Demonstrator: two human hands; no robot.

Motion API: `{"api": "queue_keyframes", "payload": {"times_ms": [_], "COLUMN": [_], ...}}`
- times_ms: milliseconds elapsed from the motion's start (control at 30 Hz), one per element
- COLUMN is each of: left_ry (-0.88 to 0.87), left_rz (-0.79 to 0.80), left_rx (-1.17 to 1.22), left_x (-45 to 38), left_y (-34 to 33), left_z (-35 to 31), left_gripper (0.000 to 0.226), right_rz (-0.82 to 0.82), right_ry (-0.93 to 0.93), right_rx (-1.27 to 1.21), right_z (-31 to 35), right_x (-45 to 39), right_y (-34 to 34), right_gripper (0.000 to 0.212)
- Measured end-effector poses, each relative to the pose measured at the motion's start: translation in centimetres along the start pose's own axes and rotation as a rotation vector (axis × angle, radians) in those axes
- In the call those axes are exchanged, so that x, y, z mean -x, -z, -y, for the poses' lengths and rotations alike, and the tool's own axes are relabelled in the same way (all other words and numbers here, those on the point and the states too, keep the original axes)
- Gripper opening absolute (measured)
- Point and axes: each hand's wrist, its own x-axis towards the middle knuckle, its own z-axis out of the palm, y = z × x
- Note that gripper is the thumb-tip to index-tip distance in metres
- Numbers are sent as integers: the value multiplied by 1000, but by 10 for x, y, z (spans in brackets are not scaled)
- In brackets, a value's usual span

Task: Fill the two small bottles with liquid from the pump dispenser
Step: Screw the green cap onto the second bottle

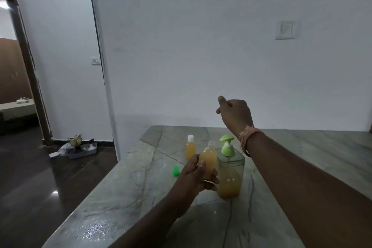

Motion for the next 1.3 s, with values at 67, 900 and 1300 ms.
{"api": "queue_keyframes", "payload": {"times_ms": [67,900,1300], "left_ry": [-9,-108,-143], "left_rz": [-20,-555,-551], "left_rx": [21,-602,-709], "left_x": [3,2,0], "left_y": [3,90,90], "left_z": [2,24,27], "left_gripper": [35,12,12], "right_rz": [9,465,291], "right_ry": [78,165,101], "right_rx": [2,368,53], "right_z": [8,-76,-91], "right_x": [10,111,102], "right_y": [-4,-137,-130], "right_gripper": [50,42,21]}}
